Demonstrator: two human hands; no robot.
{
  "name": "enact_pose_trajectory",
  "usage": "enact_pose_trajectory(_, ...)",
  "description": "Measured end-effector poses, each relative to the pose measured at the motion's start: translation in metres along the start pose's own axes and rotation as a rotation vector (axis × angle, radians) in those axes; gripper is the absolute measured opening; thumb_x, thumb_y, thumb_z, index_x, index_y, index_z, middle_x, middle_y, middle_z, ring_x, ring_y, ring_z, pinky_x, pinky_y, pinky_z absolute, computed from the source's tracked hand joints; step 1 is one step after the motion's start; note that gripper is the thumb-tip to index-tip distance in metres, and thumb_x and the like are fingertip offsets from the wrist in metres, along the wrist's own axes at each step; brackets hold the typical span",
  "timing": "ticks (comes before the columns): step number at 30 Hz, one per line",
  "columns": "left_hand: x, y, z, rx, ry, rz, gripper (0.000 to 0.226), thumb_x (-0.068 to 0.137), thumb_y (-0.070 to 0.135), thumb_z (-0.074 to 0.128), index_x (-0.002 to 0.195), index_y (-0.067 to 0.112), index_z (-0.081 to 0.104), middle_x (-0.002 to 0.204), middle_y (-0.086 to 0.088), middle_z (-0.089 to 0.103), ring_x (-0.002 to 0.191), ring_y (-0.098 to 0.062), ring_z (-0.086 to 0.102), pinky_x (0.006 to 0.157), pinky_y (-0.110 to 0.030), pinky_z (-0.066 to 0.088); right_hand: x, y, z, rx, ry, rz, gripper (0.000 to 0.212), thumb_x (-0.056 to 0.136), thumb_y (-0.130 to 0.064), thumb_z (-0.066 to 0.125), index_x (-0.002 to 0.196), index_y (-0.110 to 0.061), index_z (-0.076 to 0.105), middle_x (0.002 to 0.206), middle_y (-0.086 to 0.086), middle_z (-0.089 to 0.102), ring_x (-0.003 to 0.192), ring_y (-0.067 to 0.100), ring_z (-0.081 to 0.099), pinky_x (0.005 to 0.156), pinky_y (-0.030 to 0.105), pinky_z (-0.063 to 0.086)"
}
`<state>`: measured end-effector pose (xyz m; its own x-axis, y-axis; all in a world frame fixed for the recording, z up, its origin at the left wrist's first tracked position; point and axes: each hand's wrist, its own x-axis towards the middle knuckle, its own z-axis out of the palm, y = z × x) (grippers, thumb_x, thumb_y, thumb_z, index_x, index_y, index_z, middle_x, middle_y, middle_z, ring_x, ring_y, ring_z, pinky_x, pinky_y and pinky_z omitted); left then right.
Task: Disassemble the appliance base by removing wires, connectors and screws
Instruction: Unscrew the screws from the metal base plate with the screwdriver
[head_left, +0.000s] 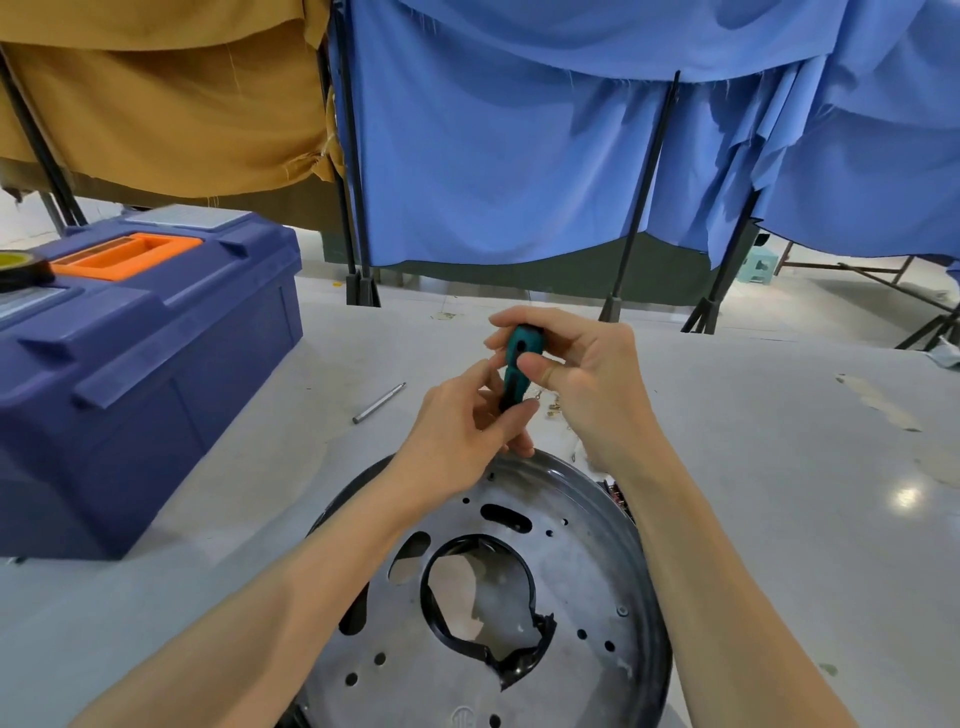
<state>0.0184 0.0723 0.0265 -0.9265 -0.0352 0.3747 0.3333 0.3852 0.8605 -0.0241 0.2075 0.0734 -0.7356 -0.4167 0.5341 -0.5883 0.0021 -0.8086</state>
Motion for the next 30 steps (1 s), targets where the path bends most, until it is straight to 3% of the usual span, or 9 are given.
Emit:
enact_pose_trajectory(2,-0.001,0.000,0.000,-0.051,0.037,-0.025,0.032,0.092,0.025,0.062,0.123,0.018,0.056,0.075,-0.005,0.073,0.071,-0.018,0.072,0.074,-0.036,0.059,-0.002,0.000,0.008,0.027,-0.032,0.007,0.034,0.088,0.005,0.060,0.108,-0.020,0.069,0.099,0.003,0.068,0.097,0.012,0.065,0.085,0.021,0.054)
enact_pose_trajectory(5,0.000,-0.001,0.001,-0.136,0.078,-0.054,0.023,0.089,0.021,0.067,0.111,0.020,0.062,0.077,-0.012,0.070,0.066,-0.020,0.072,0.068,-0.031,0.059,-0.002,0.001,0.014,-0.040,0.022,0.003,0.029,0.081,-0.015,0.076,0.105,-0.030,0.070,0.103,0.002,0.060,0.095,0.007,0.060,0.082,0.022,0.054)
enact_pose_trajectory(8,0.001,-0.002,0.000,-0.187,0.016,-0.073,0.022,0.089,0.021,0.068,0.110,0.017,0.062,0.074,-0.011,0.070,0.065,-0.022,0.071,0.064,-0.022,0.054,-0.003,0.001,0.012,-0.044,0.098,0.001,0.033,0.078,-0.008,0.076,0.104,-0.027,0.073,0.091,0.007,0.060,0.080,0.007,0.056,0.080,0.022,0.053)
enact_pose_trajectory(13,0.001,-0.004,-0.005,-0.192,-0.137,-0.095,0.025,0.103,0.017,0.041,0.121,0.009,0.057,0.081,-0.003,0.074,0.084,-0.022,0.072,0.085,-0.040,0.057,-0.004,0.000,0.010,-0.070,0.141,0.013,0.038,0.080,0.001,0.072,0.108,-0.023,0.072,0.090,0.002,0.067,0.083,0.019,0.060,0.079,0.024,0.056)
enact_pose_trajectory(15,0.002,-0.003,-0.004,-0.112,-0.143,-0.092,0.021,0.102,0.018,0.042,0.115,0.009,0.055,0.080,-0.002,0.074,0.084,-0.018,0.072,0.087,-0.043,0.056,-0.003,0.001,0.008,-0.047,0.127,0.020,0.041,0.080,0.009,0.067,0.106,-0.021,0.072,0.088,-0.001,0.069,0.087,0.018,0.064,0.078,0.025,0.057)
enact_pose_trajectory(20,0.003,-0.001,-0.001,-0.020,-0.070,-0.045,0.025,0.096,0.029,0.055,0.119,0.021,0.049,0.073,-0.001,0.074,0.073,-0.014,0.072,0.076,-0.030,0.056,-0.004,0.001,0.009,0.003,0.043,0.014,0.044,0.086,0.017,0.050,0.110,-0.015,0.069,0.098,0.003,0.071,0.099,0.016,0.067,0.089,0.032,0.057)
enact_pose_trajectory(23,0.002,-0.004,-0.001,-0.126,-0.013,-0.062,0.020,0.095,0.023,0.058,0.114,0.016,0.055,0.073,-0.009,0.074,0.071,-0.022,0.073,0.076,-0.040,0.059,-0.004,-0.002,0.018,0.027,-0.019,0.005,0.032,0.088,0.001,0.063,0.111,-0.021,0.068,0.109,0.001,0.064,0.101,0.009,0.063,0.089,0.028,0.056)
enact_pose_trajectory(25,0.002,-0.004,0.000,-0.158,0.003,-0.045,0.018,0.095,0.019,0.059,0.113,0.020,0.058,0.075,-0.010,0.073,0.070,-0.024,0.073,0.073,-0.037,0.060,-0.004,-0.002,0.020,-0.019,0.010,-0.008,0.031,0.083,-0.008,0.072,0.107,-0.028,0.069,0.105,0.000,0.059,0.095,0.003,0.059,0.088,0.029,0.055)
enact_pose_trajectory(30,0.001,-0.004,-0.005,-0.216,-0.145,-0.062,0.026,0.100,0.026,0.049,0.124,0.017,0.054,0.087,-0.009,0.074,0.081,-0.025,0.073,0.079,-0.034,0.059,-0.003,0.004,0.010,-0.013,0.098,0.014,0.043,0.085,0.012,0.059,0.116,-0.017,0.070,0.096,0.002,0.070,0.088,0.011,0.066,0.081,0.024,0.057)
